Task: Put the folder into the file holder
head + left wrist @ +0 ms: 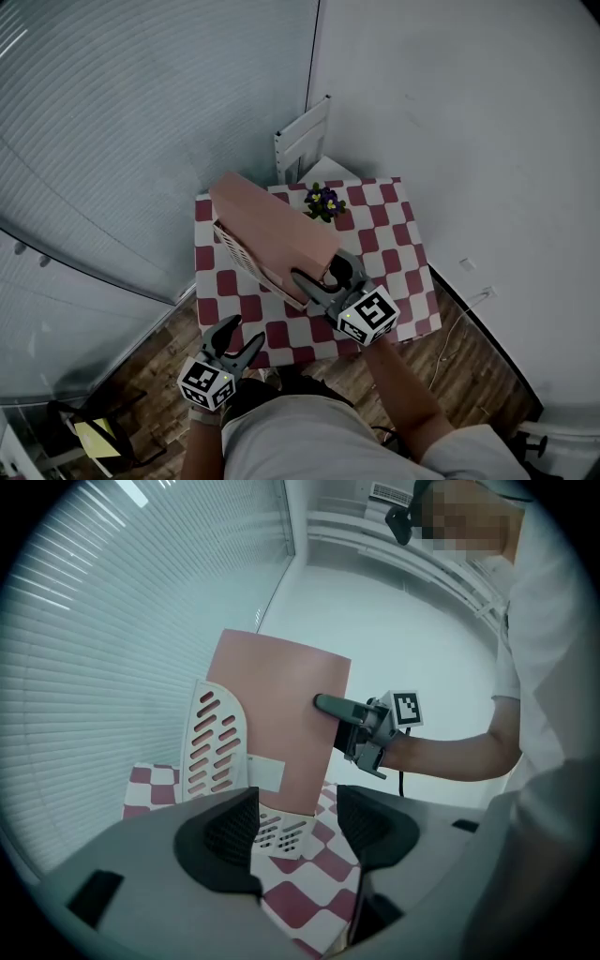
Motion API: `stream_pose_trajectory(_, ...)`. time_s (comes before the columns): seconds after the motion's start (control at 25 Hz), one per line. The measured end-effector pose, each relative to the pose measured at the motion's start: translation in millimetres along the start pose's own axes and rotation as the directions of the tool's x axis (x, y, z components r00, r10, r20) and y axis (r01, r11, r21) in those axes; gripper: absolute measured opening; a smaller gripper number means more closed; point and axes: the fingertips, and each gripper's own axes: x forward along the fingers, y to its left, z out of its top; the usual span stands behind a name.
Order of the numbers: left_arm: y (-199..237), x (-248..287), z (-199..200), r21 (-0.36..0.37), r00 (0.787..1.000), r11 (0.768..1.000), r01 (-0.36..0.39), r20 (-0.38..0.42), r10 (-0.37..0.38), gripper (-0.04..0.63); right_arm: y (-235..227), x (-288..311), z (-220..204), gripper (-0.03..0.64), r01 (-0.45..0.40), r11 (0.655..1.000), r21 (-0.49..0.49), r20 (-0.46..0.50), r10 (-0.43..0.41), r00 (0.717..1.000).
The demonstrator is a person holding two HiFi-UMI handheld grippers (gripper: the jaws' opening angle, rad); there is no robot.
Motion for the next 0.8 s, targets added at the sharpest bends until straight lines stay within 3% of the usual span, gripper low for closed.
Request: stream_pose_trajectory(0.8,-4,-3,-30,-0.057,0.999,0.998,-0.038,-0.039,0.035,0.239,1,-1,-62,0.275,-0.004,1.000,-0.021,-0.013,0.004,1.000)
